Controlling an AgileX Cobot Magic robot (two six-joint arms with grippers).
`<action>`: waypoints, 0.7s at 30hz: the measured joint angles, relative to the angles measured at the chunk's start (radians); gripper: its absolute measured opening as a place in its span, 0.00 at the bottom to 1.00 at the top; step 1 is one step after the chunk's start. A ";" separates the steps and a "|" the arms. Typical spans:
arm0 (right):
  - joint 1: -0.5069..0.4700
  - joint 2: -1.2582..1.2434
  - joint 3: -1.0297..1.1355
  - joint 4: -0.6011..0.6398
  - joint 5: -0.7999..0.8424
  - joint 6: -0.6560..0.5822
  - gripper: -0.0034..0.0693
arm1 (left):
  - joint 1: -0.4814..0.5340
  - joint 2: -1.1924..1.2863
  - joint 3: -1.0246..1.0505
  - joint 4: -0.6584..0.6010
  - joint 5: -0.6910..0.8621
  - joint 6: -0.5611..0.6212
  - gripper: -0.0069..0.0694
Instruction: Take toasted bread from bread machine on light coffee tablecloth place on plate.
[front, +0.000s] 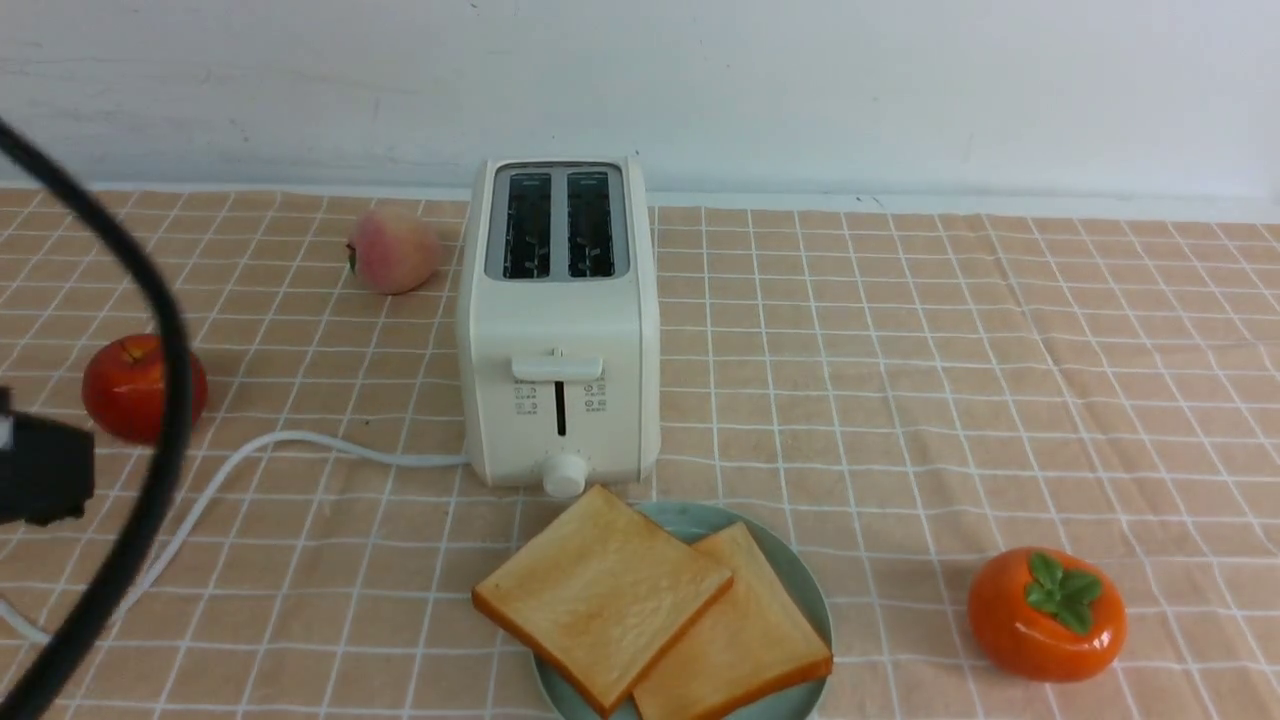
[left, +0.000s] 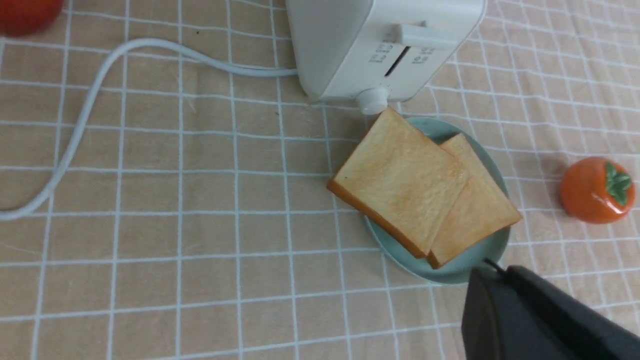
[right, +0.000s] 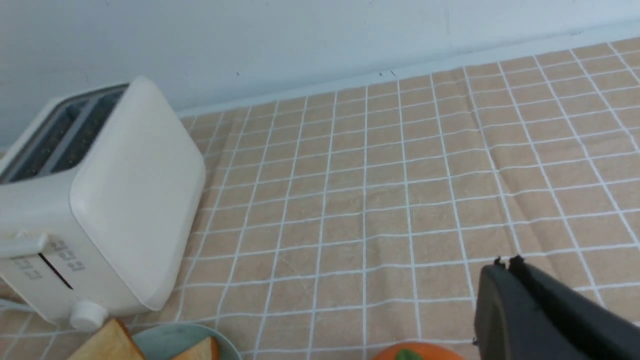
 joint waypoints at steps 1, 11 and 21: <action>0.009 -0.026 0.035 0.002 -0.027 0.008 0.03 | 0.000 -0.032 0.019 -0.007 0.004 -0.007 0.07; 0.042 -0.184 0.158 -0.070 -0.086 0.024 0.04 | 0.000 -0.372 0.236 0.041 0.075 -0.011 0.07; 0.042 -0.191 0.159 -0.077 -0.087 0.028 0.05 | 0.000 -0.455 0.266 0.059 0.060 -0.056 0.07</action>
